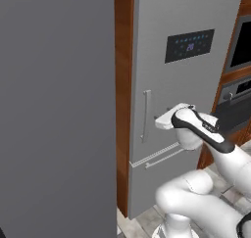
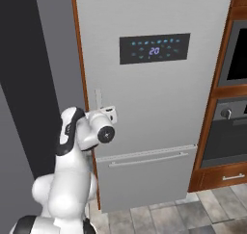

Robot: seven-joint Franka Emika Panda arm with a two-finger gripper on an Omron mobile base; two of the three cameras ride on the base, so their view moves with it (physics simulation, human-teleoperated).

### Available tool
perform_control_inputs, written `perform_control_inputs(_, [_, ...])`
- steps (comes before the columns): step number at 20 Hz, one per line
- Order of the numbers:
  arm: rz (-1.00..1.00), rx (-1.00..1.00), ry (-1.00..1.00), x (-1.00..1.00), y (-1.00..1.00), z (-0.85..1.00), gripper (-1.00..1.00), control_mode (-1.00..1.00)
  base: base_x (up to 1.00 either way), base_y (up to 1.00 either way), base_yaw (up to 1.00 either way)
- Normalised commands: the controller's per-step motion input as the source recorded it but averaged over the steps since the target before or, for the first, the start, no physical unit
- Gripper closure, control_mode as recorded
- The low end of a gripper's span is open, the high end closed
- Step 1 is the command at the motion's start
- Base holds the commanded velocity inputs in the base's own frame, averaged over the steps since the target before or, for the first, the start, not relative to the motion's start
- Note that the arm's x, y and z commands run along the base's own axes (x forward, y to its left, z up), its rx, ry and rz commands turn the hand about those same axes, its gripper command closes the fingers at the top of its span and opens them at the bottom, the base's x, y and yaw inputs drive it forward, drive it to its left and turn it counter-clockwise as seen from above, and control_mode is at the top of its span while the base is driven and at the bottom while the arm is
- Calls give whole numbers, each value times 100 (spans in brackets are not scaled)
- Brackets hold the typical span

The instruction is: Open the fridge, grab two sodas, and place both sodas inside the bowl with ice on the dining counter.

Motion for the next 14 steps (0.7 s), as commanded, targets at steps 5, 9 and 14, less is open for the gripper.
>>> perform_control_inputs(5, [0,2,0,34,7,-9,-100,-100,0,0,0])
perform_control_inputs(9, [-2,0,0,20,16,-10,-100,-100,0,0,0])
perform_control_inputs(14, [-2,0,0,27,20,-9,-100,-100,0,0,0])
